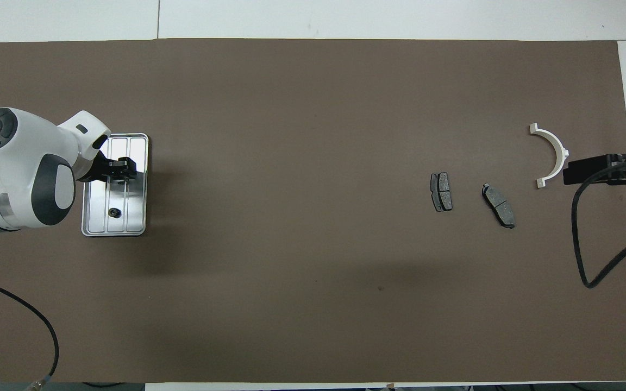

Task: Place bearing gear from tray to pile
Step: 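Lower the left gripper and grasp the black bearing on the tray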

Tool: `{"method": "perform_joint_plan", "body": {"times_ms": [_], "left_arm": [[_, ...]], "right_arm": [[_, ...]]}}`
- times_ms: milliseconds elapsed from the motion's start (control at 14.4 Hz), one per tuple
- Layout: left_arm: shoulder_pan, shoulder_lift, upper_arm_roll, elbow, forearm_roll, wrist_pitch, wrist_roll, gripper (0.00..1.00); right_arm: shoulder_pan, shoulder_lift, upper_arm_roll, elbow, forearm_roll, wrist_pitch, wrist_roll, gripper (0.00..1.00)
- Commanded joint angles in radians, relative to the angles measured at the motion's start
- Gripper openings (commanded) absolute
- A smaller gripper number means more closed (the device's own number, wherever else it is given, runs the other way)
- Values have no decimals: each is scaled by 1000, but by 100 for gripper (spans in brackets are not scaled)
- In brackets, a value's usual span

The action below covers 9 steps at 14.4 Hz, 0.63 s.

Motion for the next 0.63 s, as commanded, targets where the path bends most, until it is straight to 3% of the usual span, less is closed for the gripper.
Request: {"method": "perform_joint_plan", "body": {"times_ms": [0,139,209,348,556], "left_arm": [[3,-3,2,-17,-11,26,-4,44],[4,-3,2,-16,-11,20,-4,22],[6,-3,2,-5,-12,11,-4,19],[-8,9,1,80,-14,-71,-33,19],[-127,26,1,254,-14,-239,-275,23]], "right_arm": [[-17,-23,3,-24,16,-3,-67,95],[-17,-23,3,-24,16,-3,-80,94],[-17,-23,3,-24,16,-3,-80,94],[-17,-23,3,-24,16,-3,-80,92],[-11,-23,3,-24,16,-4,-77,89]]}}
